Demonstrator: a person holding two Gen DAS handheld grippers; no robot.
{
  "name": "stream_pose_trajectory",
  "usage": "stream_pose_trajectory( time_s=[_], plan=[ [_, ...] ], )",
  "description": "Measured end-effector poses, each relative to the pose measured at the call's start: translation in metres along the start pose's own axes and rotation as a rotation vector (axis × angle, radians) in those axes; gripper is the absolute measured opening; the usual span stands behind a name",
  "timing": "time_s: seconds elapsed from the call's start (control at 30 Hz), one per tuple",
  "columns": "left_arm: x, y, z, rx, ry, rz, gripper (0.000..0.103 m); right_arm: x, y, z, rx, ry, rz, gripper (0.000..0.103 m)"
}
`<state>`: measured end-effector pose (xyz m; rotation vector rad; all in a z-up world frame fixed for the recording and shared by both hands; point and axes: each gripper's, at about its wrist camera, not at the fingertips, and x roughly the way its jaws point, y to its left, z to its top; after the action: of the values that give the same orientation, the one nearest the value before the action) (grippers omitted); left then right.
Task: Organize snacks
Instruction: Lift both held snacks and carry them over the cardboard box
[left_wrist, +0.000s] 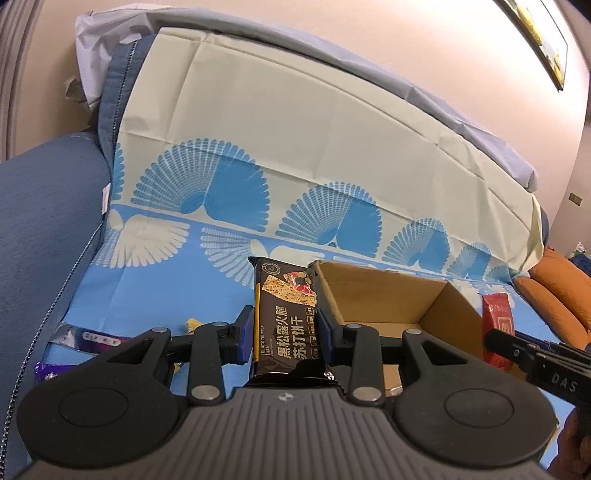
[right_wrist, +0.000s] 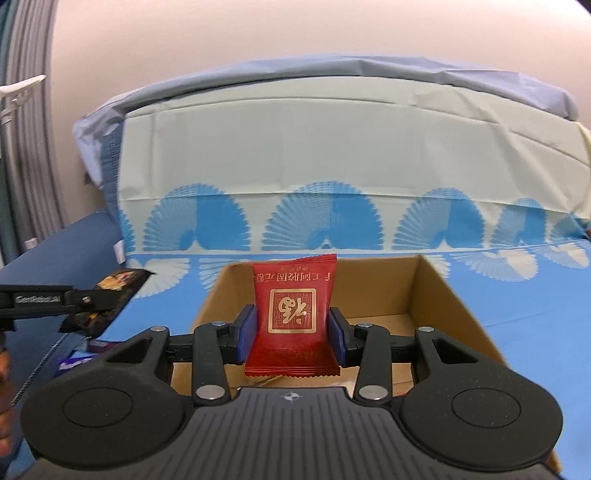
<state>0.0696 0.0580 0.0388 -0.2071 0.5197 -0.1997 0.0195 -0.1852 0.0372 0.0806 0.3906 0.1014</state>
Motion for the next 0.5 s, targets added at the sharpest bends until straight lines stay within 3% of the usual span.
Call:
stream_pose_trajectory(
  time_s=[0.27,0.5],
  plan=[
    [-0.004,-0.019,0.001,0.022,-0.048,-0.048,0.039,-0.001,-0.017,0.002,-0.004,-0.039,-0.114,0.043],
    [-0.004,-0.052,-0.004,0.052,-0.061,-0.118,0.039,0.001,-0.024,0.004,0.005,-0.041,-0.151,0.043]
  ],
)
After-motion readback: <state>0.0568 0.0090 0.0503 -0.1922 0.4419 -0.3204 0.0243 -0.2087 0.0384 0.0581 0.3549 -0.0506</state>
